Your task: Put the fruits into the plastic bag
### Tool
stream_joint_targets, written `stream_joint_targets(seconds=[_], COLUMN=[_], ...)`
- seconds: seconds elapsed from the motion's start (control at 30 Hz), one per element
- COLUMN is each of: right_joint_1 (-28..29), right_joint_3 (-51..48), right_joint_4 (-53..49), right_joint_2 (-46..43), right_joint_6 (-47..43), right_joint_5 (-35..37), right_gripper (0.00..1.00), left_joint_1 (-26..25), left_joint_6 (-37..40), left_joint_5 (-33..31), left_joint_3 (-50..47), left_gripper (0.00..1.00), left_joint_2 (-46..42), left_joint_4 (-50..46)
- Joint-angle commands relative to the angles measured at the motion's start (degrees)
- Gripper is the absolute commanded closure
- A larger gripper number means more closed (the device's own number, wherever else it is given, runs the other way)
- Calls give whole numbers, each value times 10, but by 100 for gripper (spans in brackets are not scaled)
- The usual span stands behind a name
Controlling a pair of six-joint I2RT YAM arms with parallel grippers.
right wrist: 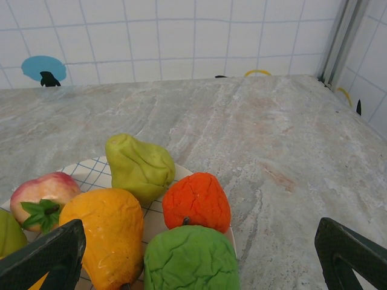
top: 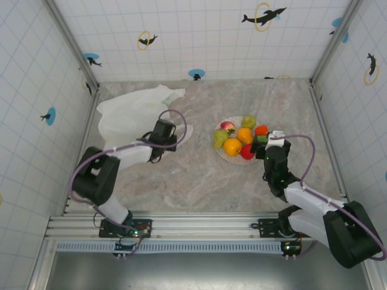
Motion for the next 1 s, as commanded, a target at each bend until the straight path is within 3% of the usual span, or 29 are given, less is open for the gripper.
stream_joint_targets(seconds=[0.0,0.17,0.3,0.4,0.63,0.97], right_joint_1=[4,7,19,28,33,32], right_joint_3=[20,23,32,41,34,33], right_joint_4=[9,22,30,29,30,27], right_joint_2=[0,12,25,28,14,22], right_joint_6=[20,39,40,33,32,33], right_joint_5=[-6,-24,-25,-24,-18,-24], right_gripper=[0,1,0,0,0,0], left_joint_1=[-4,-8,-9,-9,-9,-10], left_joint_6=[-65,-130,-146,-135,-77,-45], left_joint_5=[13,34,56,24,-155,-161], left_joint_3=[-82,-165,-144,-106,48,164], left_gripper=[87,64,46,34,26,16], left_joint_2=[-89,-247,-337,-345,-163,52], left_joint_4=[-34,-85,-94,-96,-180,-199])
